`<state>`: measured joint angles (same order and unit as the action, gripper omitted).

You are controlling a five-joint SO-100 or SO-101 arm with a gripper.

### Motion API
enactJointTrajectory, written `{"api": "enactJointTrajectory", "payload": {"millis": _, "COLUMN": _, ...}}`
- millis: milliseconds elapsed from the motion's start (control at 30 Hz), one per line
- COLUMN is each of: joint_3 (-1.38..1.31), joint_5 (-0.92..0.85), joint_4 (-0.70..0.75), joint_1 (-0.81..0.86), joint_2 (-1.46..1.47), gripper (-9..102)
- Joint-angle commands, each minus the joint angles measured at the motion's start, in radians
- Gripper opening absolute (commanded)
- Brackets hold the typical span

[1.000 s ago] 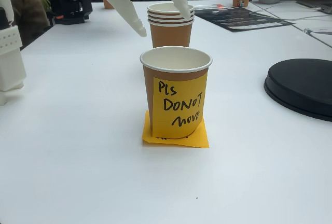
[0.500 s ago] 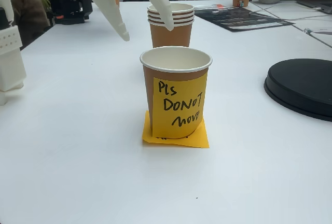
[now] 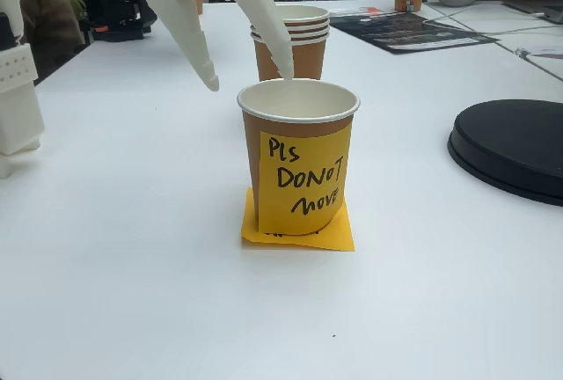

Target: Pickup cup and make a pile of cup.

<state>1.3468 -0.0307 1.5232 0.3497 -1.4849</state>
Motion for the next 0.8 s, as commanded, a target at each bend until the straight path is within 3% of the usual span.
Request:
{"api": "enactJointTrajectory", "payload": {"millis": 0, "joint_3": -0.087, "joint_5": -0.008, "joint_4": -0.003, "joint_1": -0.006, "joint_2": -0.003, "gripper": 27}}
{"api": "enactJointTrajectory", "payload": {"millis": 767, "joint_3": -0.225, "joint_5": -0.006, "joint_4": -0.005, "joint_1": -0.008, "joint_2": 0.176, "gripper": 27}}
